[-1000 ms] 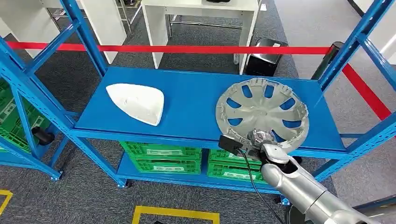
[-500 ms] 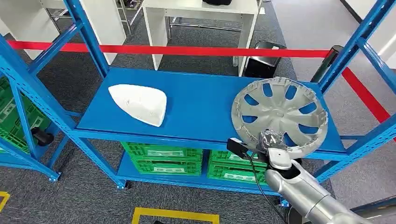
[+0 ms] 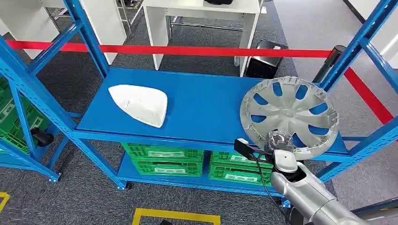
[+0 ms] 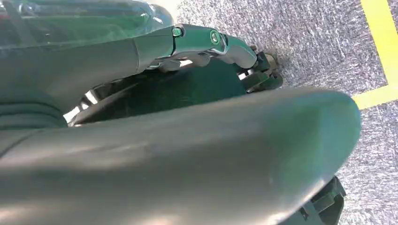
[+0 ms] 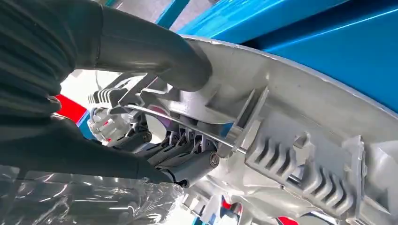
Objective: Take the parts from the cabinet and place them on the table.
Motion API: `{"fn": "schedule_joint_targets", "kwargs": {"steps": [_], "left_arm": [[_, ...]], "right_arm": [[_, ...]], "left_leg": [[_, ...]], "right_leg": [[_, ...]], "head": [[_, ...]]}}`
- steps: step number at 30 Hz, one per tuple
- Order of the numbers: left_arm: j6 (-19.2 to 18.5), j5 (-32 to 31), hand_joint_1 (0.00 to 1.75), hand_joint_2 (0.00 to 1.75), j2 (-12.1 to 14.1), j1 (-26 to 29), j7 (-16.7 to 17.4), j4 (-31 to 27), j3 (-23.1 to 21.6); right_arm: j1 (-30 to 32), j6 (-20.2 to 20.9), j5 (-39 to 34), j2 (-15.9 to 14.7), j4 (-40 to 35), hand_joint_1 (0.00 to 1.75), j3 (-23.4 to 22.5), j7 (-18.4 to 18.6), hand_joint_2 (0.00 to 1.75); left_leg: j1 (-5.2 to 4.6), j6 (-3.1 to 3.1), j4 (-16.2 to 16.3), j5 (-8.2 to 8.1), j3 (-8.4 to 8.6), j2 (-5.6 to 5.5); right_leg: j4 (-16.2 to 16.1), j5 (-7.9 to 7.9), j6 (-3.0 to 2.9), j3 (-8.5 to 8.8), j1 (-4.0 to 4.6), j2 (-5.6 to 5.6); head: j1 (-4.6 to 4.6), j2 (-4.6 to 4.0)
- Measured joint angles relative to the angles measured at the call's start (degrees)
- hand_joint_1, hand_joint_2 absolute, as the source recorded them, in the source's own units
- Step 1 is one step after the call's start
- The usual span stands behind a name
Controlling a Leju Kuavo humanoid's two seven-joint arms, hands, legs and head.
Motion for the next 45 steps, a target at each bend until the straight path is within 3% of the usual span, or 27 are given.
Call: {"fn": "schedule_joint_targets", "kwargs": {"steps": [7, 19, 34, 39, 45], "left_arm": [[0.0, 0.1, 0.0, 0.0, 0.0, 0.1, -0.2, 0.0, 0.1], [0.1, 0.9, 0.0, 0.0, 0.0, 0.1, -0.5, 0.0, 0.4], [0.1, 1.1, 0.0, 0.0, 0.0, 0.7, -2.1, 0.0, 1.4], [0.3, 1.8, 0.0, 0.0, 0.1, 0.8, -2.8, 0.0, 1.4], [0.3, 2.2, 0.0, 0.0, 0.4, 1.1, -3.5, 0.0, 1.4]], "right_arm": [[1.6, -1.4, 2.5, -0.5, -2.0, 1.75, -3.3, 0.0, 1.75], [3.1, -9.1, -2.8, -1.6, -13.8, 1.75, -9.1, -0.4, 1.75], [0.8, -17.3, -22.8, -2.5, -28.8, 1.75, -10.4, -6.1, 1.75], [-0.5, -20.7, -35.2, -3.3, -34.6, 1.75, -10.3, -12.1, 1.75], [-2.1, -21.9, -47.6, -4.9, -41.9, 1.75, -10.1, -18.0, 1.75]], "left_leg": [[0.0, 0.0, 0.0, 0.01, -0.13, 0.0], [-0.01, -0.05, -0.3, 0.06, -0.69, 0.0], [-0.01, -0.12, -0.4, 0.08, -0.76, 0.0], [-0.01, -0.14, -0.4, 0.1, -0.78, 0.0], [-0.01, -0.14, -0.4, 0.09, -0.83, 0.0]], "right_leg": [[0.0, 0.01, 0.0, -0.13, -0.01, -0.01], [0.0, 0.06, -0.1, -0.88, -0.02, -0.01], [0.0, 0.03, -0.16, -1.0, -0.02, -0.02], [0.1, 0.03, -0.16, -1.02, -0.02, -0.01], [0.0, 0.03, -0.16, -1.07, -0.02, -0.02]], "head": [[0.0, 0.0], [0.0, 0.0], [0.0, 0.0], [0.0, 0.0], [0.0, 0.0]]}}
